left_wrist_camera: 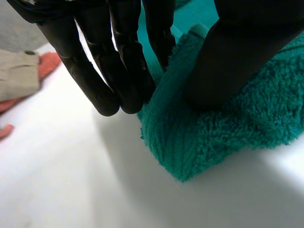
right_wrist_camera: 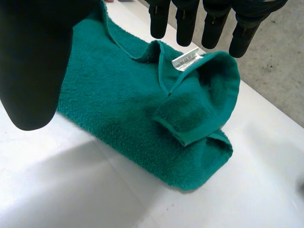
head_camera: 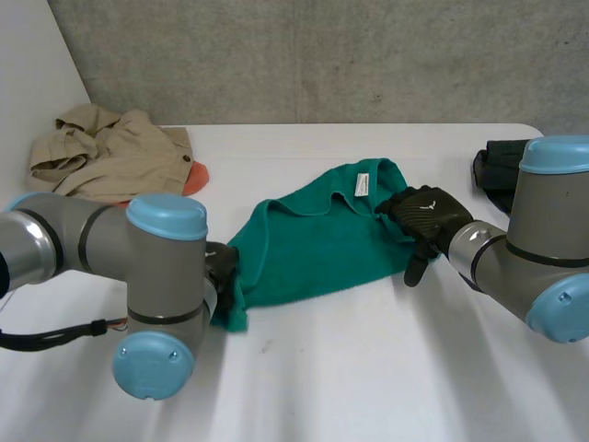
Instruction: Fold the laundry.
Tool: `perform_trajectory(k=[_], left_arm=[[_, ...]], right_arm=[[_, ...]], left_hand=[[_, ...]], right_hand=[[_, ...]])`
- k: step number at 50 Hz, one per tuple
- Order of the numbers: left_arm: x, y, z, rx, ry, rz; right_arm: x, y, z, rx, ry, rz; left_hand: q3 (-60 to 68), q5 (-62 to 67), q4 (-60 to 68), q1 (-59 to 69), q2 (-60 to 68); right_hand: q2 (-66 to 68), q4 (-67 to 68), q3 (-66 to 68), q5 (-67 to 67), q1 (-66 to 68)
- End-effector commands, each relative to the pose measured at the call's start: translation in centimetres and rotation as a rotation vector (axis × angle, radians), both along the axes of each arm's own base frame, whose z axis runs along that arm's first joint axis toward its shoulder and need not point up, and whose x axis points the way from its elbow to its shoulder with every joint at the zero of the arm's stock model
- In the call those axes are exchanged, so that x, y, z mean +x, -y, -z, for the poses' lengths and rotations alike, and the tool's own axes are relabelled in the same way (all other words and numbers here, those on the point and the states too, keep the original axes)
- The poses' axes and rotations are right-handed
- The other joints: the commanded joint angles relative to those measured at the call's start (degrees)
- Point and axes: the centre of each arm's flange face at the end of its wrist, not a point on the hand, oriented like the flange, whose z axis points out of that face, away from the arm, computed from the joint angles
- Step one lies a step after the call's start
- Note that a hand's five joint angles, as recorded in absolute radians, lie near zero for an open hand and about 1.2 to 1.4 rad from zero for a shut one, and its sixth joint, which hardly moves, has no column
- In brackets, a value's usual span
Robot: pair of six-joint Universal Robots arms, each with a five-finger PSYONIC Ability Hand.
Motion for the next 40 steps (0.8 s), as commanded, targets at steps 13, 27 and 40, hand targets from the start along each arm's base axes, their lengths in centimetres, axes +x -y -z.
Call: perform_trajectory(k=[13, 27, 40], left_arm=[[1.3, -5.0, -13.7, -0.227, -0.093, 0.186], [3.0, -7.0, -19.0, -0.368, -0.182, 0.194], [4.4, -3.6, -19.1, -0.432, -0.183, 0.127]], right_arm=[[8.7, 2.6, -3.0, -0.198, 0.148, -0.317], [13.4, 5.8, 4.9, -0.308, 0.092, -0.295], [12.1, 10.4, 0.7, -0.542, 0.229, -0.151]], left_hand=[[12.2, 14.0, 11.7, 13.5, 11.7], [12.2, 14.0, 11.7, 13.5, 11.7], [12.2, 14.0, 11.7, 13.5, 11.7]], right_hand=[[-1.8, -2.2, -1.8, -2.8, -2.6], [-1.8, -2.2, -1.8, -2.8, -2.6], [68.2, 67.8, 68.2, 67.2, 67.4]])
